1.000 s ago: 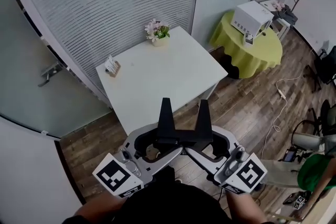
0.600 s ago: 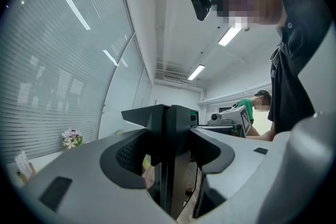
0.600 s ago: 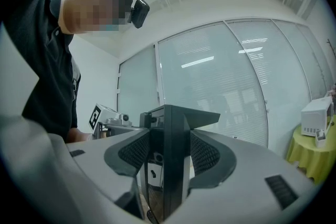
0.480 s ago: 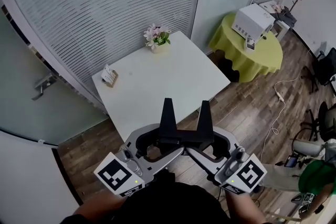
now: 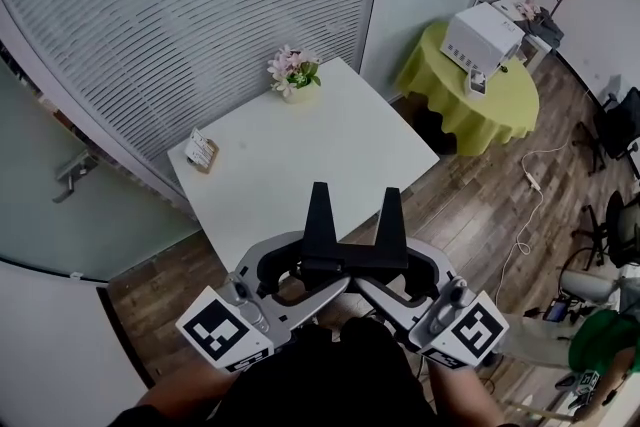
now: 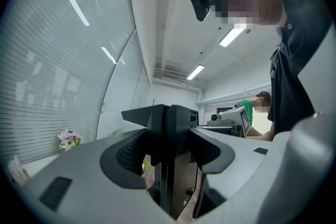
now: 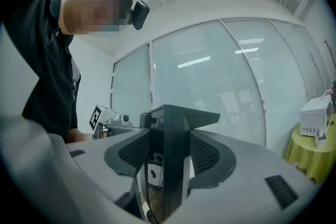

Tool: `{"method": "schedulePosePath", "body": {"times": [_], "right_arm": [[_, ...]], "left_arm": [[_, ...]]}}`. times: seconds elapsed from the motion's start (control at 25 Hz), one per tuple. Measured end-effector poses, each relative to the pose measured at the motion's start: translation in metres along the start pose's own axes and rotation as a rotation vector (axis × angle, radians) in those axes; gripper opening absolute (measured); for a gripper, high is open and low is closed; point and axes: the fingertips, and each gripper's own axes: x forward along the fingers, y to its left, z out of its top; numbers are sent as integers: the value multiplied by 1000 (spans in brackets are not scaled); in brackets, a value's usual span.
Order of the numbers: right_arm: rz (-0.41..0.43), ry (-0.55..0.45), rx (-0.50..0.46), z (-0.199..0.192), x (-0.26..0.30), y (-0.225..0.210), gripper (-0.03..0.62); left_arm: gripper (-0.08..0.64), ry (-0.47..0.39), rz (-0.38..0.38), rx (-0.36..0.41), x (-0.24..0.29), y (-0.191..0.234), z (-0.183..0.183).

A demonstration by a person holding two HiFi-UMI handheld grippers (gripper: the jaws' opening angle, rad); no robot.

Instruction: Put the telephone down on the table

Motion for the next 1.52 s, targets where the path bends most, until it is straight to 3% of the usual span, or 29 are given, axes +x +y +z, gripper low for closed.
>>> {"method": "schedulePosePath", "body": {"times": [0.28, 1.0, 1.52], "right_arm": [[56, -10, 14, 1, -6, -36, 247], [311, 24, 42, 20, -41, -185, 245], [466, 42, 87, 19, -49, -228, 245]], "left_arm": [[259, 8, 52, 12, 33, 9, -1], [259, 7, 309, -10, 179, 35, 7], [259, 3, 474, -38, 219, 41, 2]]}}
